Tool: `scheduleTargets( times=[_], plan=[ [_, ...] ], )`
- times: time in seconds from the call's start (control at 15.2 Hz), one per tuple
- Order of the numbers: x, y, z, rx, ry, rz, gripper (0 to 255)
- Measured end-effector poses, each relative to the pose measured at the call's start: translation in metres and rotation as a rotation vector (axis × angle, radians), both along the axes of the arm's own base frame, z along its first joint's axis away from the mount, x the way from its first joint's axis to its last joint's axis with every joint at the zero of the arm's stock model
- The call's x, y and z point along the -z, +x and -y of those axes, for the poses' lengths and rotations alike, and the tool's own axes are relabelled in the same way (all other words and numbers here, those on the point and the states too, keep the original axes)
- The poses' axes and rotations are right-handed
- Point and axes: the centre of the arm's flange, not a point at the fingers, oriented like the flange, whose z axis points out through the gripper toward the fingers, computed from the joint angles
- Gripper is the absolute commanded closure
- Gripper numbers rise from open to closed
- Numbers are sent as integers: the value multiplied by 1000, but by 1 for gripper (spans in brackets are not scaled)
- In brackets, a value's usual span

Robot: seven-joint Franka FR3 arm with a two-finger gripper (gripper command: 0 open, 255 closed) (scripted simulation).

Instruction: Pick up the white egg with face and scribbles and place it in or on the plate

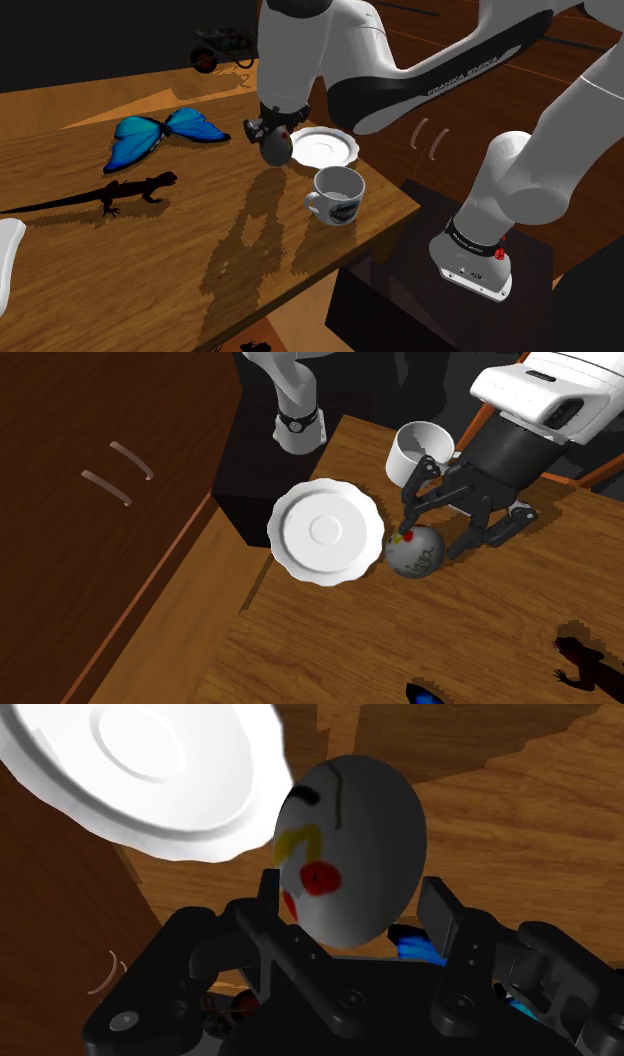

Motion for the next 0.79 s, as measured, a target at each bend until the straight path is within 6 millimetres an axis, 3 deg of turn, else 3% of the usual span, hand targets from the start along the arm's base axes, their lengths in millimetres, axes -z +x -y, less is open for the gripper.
scheduleTargets(
  times=[0.79],
  plan=[
    [-63,1,-1,0,0,0,255]
  ],
)
